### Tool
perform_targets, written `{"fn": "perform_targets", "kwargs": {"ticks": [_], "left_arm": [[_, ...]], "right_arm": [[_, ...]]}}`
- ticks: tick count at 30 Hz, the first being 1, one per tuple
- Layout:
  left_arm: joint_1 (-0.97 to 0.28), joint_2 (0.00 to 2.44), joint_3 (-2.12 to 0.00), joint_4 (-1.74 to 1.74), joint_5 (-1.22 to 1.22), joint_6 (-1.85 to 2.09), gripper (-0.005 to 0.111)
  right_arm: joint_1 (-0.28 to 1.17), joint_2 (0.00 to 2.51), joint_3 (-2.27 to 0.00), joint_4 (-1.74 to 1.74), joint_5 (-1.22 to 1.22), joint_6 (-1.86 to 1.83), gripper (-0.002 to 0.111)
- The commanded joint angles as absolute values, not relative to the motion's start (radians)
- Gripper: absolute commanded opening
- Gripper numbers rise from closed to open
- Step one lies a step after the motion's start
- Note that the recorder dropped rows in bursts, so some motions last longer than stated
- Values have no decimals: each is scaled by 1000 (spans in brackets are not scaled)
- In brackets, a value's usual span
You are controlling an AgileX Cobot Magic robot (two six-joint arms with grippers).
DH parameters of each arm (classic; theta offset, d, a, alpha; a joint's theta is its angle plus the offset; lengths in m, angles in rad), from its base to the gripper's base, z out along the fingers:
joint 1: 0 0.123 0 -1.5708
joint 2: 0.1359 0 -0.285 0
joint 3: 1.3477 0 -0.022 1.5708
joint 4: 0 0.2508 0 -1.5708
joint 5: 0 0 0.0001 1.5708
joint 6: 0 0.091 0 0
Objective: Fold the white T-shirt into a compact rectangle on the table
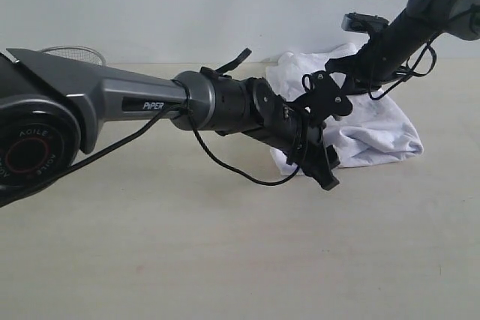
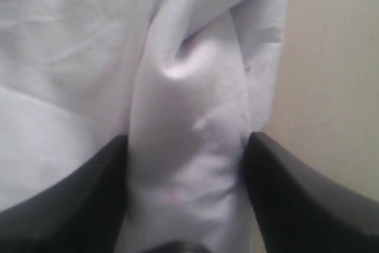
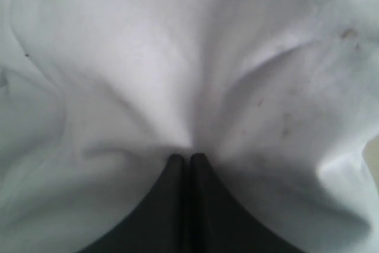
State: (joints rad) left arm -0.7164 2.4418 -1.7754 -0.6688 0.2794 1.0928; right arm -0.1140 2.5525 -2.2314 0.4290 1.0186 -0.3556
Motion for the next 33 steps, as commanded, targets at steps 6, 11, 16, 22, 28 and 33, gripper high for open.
{"fn": "perform_targets", "kwargs": {"ticks": [6,11,16,22,28,33], "left_arm": [[-745,2446,-1780,-671,328,1095,24],[-745,2450,-1780,-672,306,1095,16],[-745,2428,-1780,-670,372,1095,4],[-743,2385,-1780,-557,493,1095,4],[-731,2381,-1778,-401,628,1059,4],[-707,2381,-1778,-350,692,1059,4]], "right_arm": [[-118,2548,-2237,435,1018,-374,0],[-118,2548,-2237,440,1019,-373,0],[-118,2554,-2237,436,1008,-373,0],[-118,2607,-2237,396,1006,-326,0],[-119,2612,-2237,283,969,-259,0],[-119,2613,-2237,249,964,-234,0]]}}
